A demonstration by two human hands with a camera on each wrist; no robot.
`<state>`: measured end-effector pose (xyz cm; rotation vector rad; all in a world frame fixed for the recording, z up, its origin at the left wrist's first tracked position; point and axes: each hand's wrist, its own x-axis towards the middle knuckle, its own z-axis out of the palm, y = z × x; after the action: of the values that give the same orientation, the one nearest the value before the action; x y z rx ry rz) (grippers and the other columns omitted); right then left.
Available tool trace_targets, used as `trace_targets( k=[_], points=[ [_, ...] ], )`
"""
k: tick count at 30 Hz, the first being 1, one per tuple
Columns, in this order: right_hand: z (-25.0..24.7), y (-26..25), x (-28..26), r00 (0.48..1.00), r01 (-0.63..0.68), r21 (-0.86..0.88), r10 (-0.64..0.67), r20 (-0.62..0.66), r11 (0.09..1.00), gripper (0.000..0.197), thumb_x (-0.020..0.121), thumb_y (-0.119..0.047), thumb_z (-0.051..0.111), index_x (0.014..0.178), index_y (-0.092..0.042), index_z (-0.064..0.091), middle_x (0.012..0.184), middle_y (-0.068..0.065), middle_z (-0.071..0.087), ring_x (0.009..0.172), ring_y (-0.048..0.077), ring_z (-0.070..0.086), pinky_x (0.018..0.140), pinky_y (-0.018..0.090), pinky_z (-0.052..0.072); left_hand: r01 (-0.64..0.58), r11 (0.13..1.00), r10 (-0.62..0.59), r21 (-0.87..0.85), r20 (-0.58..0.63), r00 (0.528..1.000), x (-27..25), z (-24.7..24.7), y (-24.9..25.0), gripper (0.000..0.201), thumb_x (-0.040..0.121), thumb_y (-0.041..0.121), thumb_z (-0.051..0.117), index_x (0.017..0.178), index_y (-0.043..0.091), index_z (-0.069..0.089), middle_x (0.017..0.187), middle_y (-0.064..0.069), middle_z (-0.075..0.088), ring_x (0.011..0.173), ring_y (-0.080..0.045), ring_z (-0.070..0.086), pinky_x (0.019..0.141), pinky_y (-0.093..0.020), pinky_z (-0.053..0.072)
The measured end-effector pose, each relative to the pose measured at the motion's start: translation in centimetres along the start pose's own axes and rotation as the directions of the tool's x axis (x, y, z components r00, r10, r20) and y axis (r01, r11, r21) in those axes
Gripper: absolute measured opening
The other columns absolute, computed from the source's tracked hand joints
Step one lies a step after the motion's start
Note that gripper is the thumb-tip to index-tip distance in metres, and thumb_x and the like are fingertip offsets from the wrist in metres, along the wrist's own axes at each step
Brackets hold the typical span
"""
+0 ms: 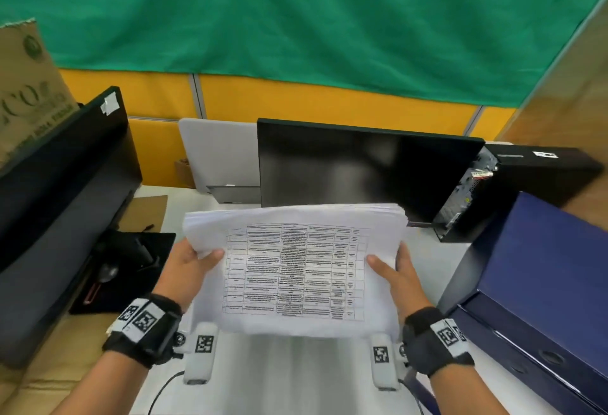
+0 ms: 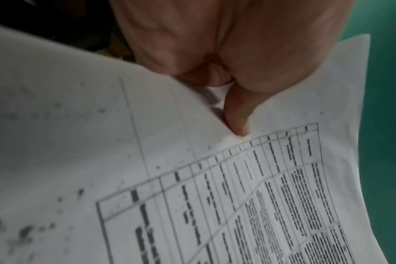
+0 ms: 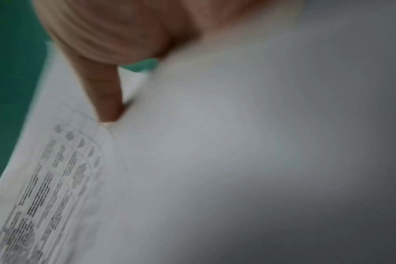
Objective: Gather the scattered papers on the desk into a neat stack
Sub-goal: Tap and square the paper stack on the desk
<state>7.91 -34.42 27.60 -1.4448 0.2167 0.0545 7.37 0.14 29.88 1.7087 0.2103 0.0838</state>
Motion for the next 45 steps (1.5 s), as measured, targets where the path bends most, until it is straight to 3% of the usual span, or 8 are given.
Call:
trace_targets(
  k=[5,11,25,33,36,39,42,45],
  points=[
    [0.2,0.9,0.0,0.996,0.080,-0.211,-0.069,0.059,0.974,0.027,0.087,-0.024,0.067,0.113,-0.026,0.066,0.108,-0.011,0.073,0.104,0.011,0.068,0.091,0.032,0.052,-0.015,0.999,0.017,-0.044,0.029,0.999,0.0,0.9,-1.3,0.034,0.092,0.003,0.056,0.119,0.025,0.056,0.104,0.009,0.069,0.090,0.003,0.066,0.073,-0.022,0.049],
    [0.0,7.4,0.1,0.995,-0.048,-0.324,0.018,-0.094,0.945,0.025,0.087,-0.009,0.065,0.110,-0.020,0.063,0.104,0.000,0.070,0.104,0.024,0.065,0.085,0.032,0.052,0.057,0.978,-0.068,0.203,0.047,0.997,0.9,1.8,-9.2,0.023,0.085,0.005,0.067,0.101,0.018,0.056,0.096,-0.004,0.064,0.095,-0.029,0.062,0.077,-0.030,0.048],
    [0.7,6.5,-1.4,0.972,0.007,-0.218,-0.058,-0.227,0.976,0.019,0.088,-0.023,0.065,0.105,-0.021,0.058,0.100,-0.001,0.064,0.088,0.020,0.063,0.063,0.022,0.048,0.089,0.985,-0.085,-0.145,0.033,0.996,0.6,3.1,-9.7,0.032,0.076,0.043,0.067,0.103,0.027,0.060,0.111,0.004,0.065,0.103,-0.020,0.058,0.093,-0.038,0.044],
    [1.2,6.7,-0.6,0.947,-0.060,-0.215,-0.013,-0.321,0.975,0.014,0.095,-0.033,0.054,0.092,-0.022,0.062,0.089,0.008,0.068,0.080,0.029,0.065,0.062,0.029,0.050,0.078,0.997,-0.077,0.017,-0.067,0.995,1.5,3.8,-9.5,0.010,0.095,0.036,0.051,0.096,0.033,0.061,0.105,0.010,0.066,0.103,-0.022,0.059,0.096,-0.043,0.045],
    [1.3,6.4,-0.5,0.939,-0.053,-0.232,-0.031,-0.343,0.971,0.010,0.094,-0.029,0.055,0.092,-0.021,0.062,0.093,0.005,0.067,0.081,0.026,0.064,0.059,0.025,0.047,0.055,0.997,-0.050,-0.058,0.093,0.994,1.1,2.8,-9.8,0.042,0.077,0.047,0.066,0.115,0.036,0.052,0.116,0.012,0.062,0.109,-0.011,0.057,0.095,-0.032,0.043],
    [1.3,5.6,-0.8,0.945,-0.049,-0.275,-0.045,-0.325,0.960,0.006,0.094,-0.029,0.056,0.095,-0.024,0.059,0.097,0.002,0.065,0.088,0.029,0.065,0.059,0.023,0.047,0.025,0.989,-0.055,0.148,0.202,0.978,1.3,2.0,-10.3,0.066,0.074,0.011,0.079,0.120,0.040,0.041,0.116,0.012,0.057,0.107,-0.007,0.057,0.088,-0.024,0.047],
    [2.1,4.2,-1.2,0.933,0.039,-0.607,-0.247,-0.262,0.794,0.019,0.090,-0.033,0.059,0.106,-0.025,0.055,0.110,-0.003,0.060,0.102,0.022,0.060,0.076,0.027,0.052,-0.041,0.910,0.015,0.413,0.068,0.998,2.0,1.8,-10.4,0.036,0.087,0.009,0.067,0.094,0.041,0.052,0.096,0.008,0.064,0.095,-0.019,0.063,0.080,-0.030,0.052],
    [5.2,2.6,-1.0,0.879,0.279,-0.932,-0.453,0.150,0.232,0.049,0.083,-0.050,0.054,0.127,-0.029,0.046,0.136,-0.008,0.047,0.131,0.015,0.040,0.115,0.048,0.028,-0.131,0.862,0.117,0.489,0.060,0.991,1.8,2.8,-8.6,0.030,0.089,0.007,0.063,0.084,0.035,0.053,0.081,0.007,0.066,0.080,-0.016,0.064,0.067,-0.021,0.051]
  ],
)
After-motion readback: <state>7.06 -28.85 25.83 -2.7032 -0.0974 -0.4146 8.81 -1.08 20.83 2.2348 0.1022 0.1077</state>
